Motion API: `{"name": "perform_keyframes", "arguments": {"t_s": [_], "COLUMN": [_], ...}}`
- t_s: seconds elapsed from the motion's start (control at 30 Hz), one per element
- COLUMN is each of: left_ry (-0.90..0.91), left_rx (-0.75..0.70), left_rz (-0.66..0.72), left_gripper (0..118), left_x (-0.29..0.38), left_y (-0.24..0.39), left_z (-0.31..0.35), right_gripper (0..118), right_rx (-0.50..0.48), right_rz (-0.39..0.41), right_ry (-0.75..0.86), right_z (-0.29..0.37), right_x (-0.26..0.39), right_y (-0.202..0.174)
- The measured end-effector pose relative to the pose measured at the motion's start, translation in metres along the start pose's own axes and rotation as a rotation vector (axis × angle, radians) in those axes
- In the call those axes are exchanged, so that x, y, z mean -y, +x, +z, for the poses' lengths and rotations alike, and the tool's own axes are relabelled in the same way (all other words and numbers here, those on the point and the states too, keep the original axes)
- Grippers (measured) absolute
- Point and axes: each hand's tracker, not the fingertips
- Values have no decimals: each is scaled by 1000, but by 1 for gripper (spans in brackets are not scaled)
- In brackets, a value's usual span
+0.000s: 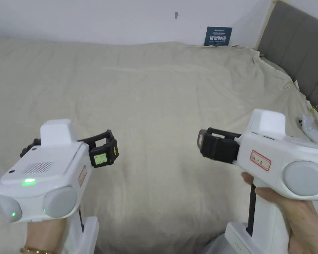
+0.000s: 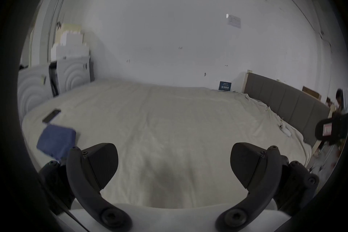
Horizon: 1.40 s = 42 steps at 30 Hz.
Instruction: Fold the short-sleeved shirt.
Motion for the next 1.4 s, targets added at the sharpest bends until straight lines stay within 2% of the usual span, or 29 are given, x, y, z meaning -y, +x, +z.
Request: {"name": "perform_keyframes", "arguments": {"t_s": [0.03,0.1,0.23,0.3,0.4,0.47,0.6,0.67,0.8,0.87,0.97,1.07,1.13,1.2,1.27,1.33,1.4], "left_ry": [-11,-46,-129,-163,-161,-158,-168,-171,-206,-222,-253,-295,-322,-341,-342,-320,-307], "left_rx": [-12,-35,-54,-68,-74,-86,-89,-94,-96,-99,-102,-99,-112,-133,-155,-191,-234], "left_rz": [18,23,-54,-95,-109,-109,-111,-114,-89,-70,-46,-32,-26,-18,-4,21,27], "left_gripper": [118,118,118,118,118,118,118,118,118,118,118,118,118,118,118,118,118], "left_x": [6,18,45,54,62,64,66,67,71,75,79,81,79,74,65,55,44], "left_y": [0,2,2,1,0,-2,-5,-5,-9,-12,-16,-20,-24,-29,-36,-44,-50], "left_z": [3,7,8,9,13,14,13,13,8,4,-6,-20,-33,-55,-81,-113,-148], "right_gripper": [116,116,116,116,116,116,116,116,116,116,116,116,116,116,116,116,116], "right_rx": [1,64,157,203,183,237,205,180,183,190,118,137,151,183,244,309,393], "right_rz": [-24,-46,-65,-16,52,86,43,12,99,109,99,35,47,119,148,150,104], "right_ry": [-30,-86,-187,-215,-169,-192,-243,-201,-208,-277,-370,-444,-433,-393,-360,-326,-267], "right_z": [0,1,0,-1,-2,-5,-11,-10,-9,-19,-43,-64,-74,-87,-107,-133,-162], "right_x": [-2,3,9,11,21,22,24,28,47,62,86,104,105,99,86,67,49], "right_y": [-2,-10,-21,-25,-31,-37,-35,-37,-50,-42,-27,-14,-10,1,16,37,58]}}
